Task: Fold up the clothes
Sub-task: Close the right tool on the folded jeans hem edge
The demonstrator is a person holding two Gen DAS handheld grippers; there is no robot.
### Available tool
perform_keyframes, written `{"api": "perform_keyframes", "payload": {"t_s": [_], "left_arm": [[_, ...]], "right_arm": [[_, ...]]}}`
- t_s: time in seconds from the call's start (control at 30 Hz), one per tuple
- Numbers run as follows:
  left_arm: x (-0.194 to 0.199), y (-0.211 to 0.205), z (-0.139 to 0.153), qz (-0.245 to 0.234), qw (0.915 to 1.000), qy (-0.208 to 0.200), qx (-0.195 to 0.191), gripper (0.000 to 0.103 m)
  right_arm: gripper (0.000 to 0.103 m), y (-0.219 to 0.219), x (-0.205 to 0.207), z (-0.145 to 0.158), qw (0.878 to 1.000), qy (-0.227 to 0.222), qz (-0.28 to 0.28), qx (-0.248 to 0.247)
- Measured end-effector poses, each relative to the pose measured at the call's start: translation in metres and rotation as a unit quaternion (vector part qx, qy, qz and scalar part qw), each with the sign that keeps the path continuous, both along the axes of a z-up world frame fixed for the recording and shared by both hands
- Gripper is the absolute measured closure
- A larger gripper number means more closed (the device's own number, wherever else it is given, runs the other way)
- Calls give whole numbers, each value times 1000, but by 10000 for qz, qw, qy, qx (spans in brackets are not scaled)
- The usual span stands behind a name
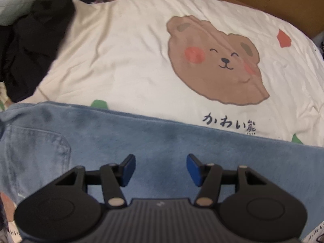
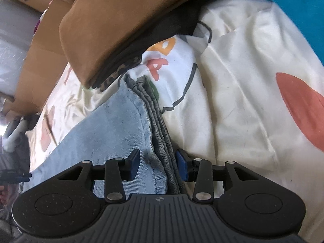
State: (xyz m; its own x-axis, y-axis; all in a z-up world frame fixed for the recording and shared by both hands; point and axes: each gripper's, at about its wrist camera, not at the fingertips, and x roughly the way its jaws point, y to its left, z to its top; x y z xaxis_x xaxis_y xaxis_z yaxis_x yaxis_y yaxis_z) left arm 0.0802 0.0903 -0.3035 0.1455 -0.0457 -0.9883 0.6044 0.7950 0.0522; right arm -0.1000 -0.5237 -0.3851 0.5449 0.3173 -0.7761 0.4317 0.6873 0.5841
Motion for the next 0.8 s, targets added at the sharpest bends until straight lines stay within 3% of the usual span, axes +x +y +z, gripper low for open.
{"api": "perform_keyframes", "payload": {"t_s": [0.3, 0.47, 0.7, 0.77, 0.8], "left_arm": [[-11, 26, 26, 102, 9998, -187, 20, 44], [-11, 43, 26, 306, 9994, -141, 93, 44], [-10, 60, 25, 487, 9987, -117, 119, 44], [-10, 63, 24, 547, 9984, -104, 92, 44], [-11, 64, 25, 567, 9983, -101, 69, 44]], "right_arm": [[65, -3, 1, 22, 9961, -449, 623, 439], [66, -7, 11, -2, 9964, -226, 573, 589], [65, -12, 28, -26, 9902, -190, 637, 1232], [70, -11, 34, -27, 9889, -106, 791, 1252], [85, -11, 37, -27, 9887, -48, 875, 1216]]}}
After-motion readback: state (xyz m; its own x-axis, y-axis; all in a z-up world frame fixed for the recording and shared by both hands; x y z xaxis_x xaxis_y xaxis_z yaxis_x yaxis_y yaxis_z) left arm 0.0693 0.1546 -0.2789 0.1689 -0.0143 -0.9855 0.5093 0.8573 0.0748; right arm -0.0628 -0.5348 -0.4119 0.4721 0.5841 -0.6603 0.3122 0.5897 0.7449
